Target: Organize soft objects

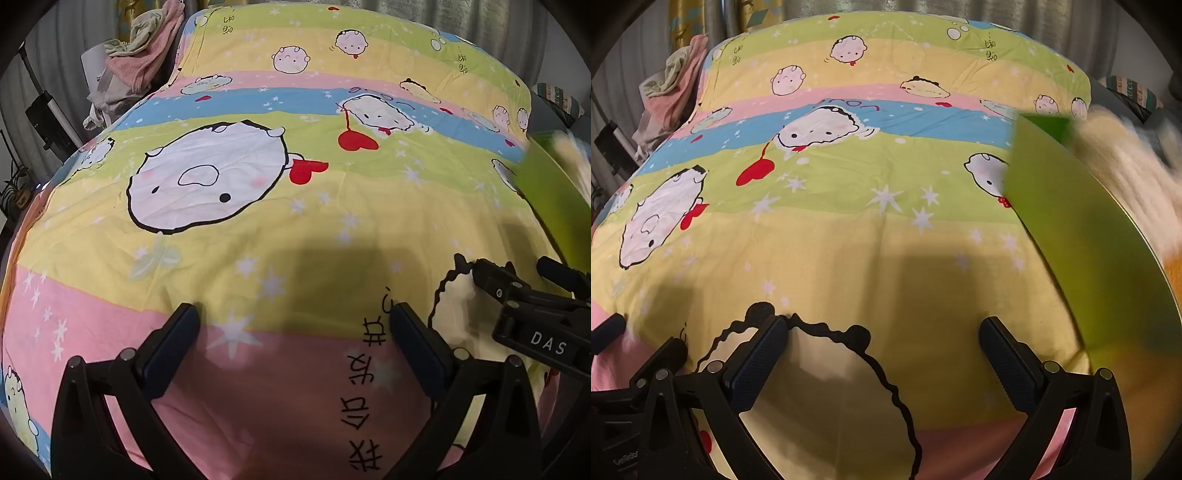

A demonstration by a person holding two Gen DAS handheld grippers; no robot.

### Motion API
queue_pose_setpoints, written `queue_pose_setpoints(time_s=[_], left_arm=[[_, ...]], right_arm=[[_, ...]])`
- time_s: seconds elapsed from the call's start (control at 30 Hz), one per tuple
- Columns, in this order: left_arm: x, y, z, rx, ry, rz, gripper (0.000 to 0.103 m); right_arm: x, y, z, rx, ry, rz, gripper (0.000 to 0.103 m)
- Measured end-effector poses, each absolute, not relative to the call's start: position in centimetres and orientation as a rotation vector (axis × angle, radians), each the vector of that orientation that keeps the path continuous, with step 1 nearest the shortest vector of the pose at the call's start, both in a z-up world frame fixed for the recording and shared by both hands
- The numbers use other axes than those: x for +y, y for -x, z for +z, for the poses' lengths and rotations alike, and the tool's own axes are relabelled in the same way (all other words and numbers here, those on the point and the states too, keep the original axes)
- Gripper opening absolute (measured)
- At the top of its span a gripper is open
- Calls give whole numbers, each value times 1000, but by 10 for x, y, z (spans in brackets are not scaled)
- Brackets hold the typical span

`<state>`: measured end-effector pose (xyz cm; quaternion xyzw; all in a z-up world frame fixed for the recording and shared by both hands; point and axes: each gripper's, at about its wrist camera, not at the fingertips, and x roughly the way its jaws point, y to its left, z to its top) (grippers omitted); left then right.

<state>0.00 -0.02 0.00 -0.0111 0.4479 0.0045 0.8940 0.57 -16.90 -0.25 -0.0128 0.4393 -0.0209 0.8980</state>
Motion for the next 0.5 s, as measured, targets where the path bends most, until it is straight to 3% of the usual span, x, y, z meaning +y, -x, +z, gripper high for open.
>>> queue_pose_setpoints(time_s=[0.5], left_arm=[[-1,1,0,933,20,11,102]], right_arm=[[-170,-9,-2,910,29,-44,103]])
